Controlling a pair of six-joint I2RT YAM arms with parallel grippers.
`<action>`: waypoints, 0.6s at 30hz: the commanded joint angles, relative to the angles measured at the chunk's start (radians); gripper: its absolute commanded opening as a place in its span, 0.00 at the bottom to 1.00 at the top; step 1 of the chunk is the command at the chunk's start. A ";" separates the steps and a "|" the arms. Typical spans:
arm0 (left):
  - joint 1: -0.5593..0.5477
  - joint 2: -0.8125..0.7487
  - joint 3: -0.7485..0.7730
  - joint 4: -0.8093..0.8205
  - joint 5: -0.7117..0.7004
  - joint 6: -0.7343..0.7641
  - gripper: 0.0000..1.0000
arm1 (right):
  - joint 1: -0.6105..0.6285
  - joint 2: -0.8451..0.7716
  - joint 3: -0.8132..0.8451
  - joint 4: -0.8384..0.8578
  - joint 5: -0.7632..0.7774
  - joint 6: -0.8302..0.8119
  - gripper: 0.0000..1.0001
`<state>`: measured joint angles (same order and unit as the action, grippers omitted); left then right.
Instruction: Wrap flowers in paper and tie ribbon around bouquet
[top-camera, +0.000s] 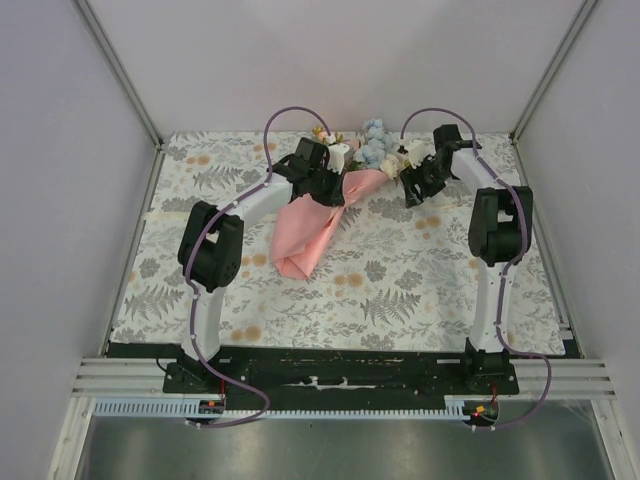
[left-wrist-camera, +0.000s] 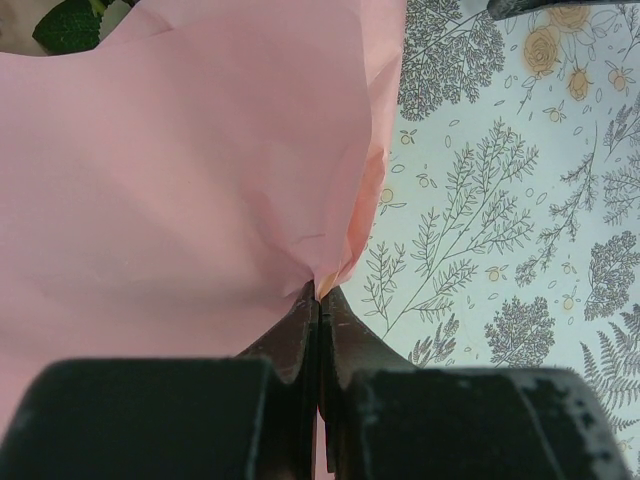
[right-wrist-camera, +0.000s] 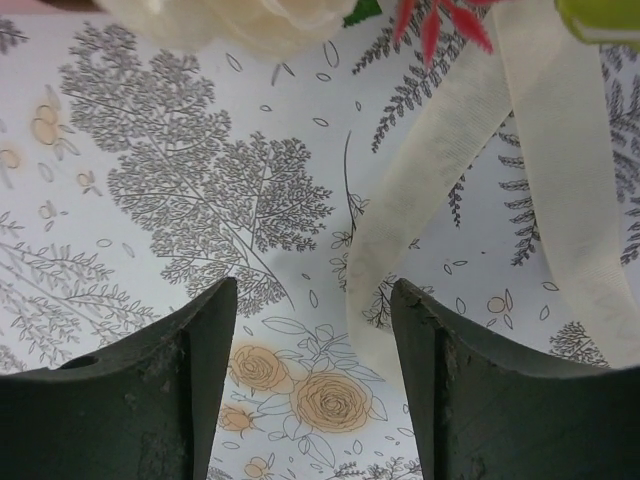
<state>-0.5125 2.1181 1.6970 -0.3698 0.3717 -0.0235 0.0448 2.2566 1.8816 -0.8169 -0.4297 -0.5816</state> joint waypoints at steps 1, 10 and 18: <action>0.006 0.003 0.036 0.022 0.018 -0.035 0.02 | 0.020 0.029 0.048 0.013 0.134 0.078 0.66; 0.022 -0.009 0.017 0.052 -0.014 -0.140 0.02 | 0.021 -0.041 -0.094 -0.063 0.129 0.017 0.00; 0.026 -0.139 -0.168 0.244 -0.027 -0.334 0.02 | 0.012 -0.420 -0.426 -0.171 -0.142 -0.173 0.00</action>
<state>-0.4919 2.0777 1.5749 -0.2481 0.3634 -0.2195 0.0563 2.0274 1.5364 -0.8875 -0.4213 -0.6403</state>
